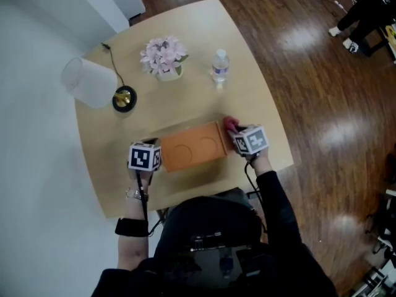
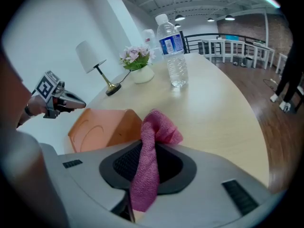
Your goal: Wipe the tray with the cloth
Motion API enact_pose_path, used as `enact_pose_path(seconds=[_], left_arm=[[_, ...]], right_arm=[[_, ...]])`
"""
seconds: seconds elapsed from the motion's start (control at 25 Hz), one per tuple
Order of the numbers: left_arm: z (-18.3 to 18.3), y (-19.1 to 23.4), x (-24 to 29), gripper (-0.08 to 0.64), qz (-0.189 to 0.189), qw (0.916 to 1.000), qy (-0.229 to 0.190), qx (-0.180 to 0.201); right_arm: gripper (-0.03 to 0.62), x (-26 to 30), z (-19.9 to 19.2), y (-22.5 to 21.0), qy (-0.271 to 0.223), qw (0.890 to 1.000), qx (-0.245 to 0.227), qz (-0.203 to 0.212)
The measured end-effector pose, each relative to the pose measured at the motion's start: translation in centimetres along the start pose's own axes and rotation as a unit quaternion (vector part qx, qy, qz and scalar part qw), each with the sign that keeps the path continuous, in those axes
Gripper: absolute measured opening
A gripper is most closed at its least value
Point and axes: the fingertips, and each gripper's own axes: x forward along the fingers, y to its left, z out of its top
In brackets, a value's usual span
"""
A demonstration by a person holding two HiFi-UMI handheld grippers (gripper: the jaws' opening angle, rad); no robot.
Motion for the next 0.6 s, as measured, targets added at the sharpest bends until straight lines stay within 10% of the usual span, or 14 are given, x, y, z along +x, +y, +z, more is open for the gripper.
enact_pose_path(seconds=[0.24, 0.6], left_arm=[[2.7, -10.6, 1.5, 0.001, -0.108, 0.9926, -0.004, 0.054], [1.4, -12.6, 4.0, 0.002, -0.102, 0.9909, 0.047, 0.075]], right_arm=[[0.084, 0.4, 1.7, 0.8, 0.033, 0.984, -0.177, 0.017], [0.083, 1.2, 2.5, 3.6, 0.045, 0.954, -0.285, 0.084]])
